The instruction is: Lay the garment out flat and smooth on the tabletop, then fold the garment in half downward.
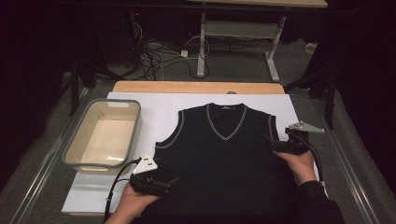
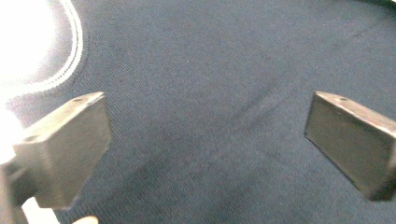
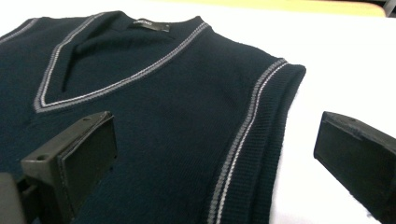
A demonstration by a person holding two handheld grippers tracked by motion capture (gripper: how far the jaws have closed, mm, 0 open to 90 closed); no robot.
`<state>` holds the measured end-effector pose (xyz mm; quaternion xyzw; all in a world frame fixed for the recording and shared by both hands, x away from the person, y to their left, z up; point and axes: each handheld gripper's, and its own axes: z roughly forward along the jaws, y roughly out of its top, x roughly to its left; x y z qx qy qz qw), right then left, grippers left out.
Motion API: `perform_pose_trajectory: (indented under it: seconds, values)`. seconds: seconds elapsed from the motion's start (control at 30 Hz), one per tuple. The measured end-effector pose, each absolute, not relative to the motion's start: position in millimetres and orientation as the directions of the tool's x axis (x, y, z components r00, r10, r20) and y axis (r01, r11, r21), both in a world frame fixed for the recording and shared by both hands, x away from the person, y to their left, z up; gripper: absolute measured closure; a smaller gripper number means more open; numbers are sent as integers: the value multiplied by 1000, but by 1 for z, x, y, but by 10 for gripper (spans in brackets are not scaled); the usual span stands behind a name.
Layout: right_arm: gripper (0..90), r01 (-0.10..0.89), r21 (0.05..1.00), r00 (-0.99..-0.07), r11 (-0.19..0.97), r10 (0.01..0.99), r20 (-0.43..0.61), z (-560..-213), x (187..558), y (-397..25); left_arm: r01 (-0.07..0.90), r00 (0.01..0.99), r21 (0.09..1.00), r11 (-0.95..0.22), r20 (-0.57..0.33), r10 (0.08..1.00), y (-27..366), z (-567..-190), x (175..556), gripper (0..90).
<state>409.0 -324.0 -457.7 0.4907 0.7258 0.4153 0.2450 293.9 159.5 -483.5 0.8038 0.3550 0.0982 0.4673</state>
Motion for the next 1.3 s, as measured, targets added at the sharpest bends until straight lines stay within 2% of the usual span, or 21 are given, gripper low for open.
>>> perform_pose_trajectory:
  seconds: [0.67, 1.07, 1.3]
  values:
    - [0, 441, 877, -422, 188, 906, 18, -446, 381, -325, 464, 720, 848, -256, -193, 667, 139, -457, 327, 0]
    - [0, 447, 879, -404, 165, 914, 34, -442, 399, -329, 471, 687, 840, -268, -159, 709, 123, -450, 387, 0]
    - [21, 462, 871, -407, 166, 912, 42, -451, 418, -328, 513, 652, 823, -245, -189, 734, 119, -451, 427, 0]
